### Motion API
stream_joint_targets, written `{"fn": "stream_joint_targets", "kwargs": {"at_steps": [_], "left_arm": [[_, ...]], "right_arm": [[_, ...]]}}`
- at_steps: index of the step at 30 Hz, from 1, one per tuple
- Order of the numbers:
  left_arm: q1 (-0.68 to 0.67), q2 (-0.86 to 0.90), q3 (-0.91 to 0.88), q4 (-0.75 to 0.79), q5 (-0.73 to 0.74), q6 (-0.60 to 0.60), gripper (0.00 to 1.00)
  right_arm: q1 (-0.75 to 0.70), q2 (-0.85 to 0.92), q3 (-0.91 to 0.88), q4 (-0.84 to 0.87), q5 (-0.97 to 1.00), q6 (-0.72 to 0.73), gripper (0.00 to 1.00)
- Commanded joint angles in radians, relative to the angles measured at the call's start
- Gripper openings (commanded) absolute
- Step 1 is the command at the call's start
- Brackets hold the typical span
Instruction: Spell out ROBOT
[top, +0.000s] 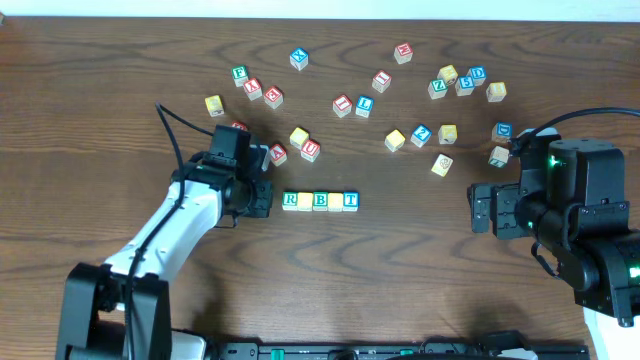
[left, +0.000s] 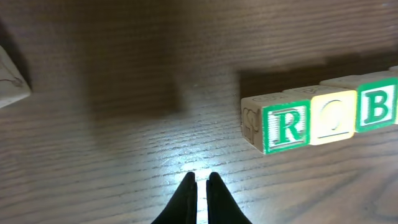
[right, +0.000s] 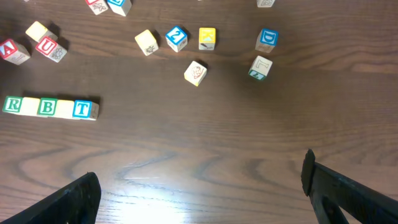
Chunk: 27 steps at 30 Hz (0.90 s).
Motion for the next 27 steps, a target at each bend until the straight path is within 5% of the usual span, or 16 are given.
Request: {"fn": "stream_joint_targets", "kwargs": {"at_steps": [1,27], "left_arm": [[0.000,0.043,-0.013,0.008,0.006,0.014,0.08],[-0.001,0.091,-0.018,0.062,0.049,0.040,0.08]], "right_arm": [[-0.006,-0.004,0.016,0.004,0.009,-0.012,0.99],[-0.006,-0.004,0.016,0.005,0.009,-0.011,0.99]]}}
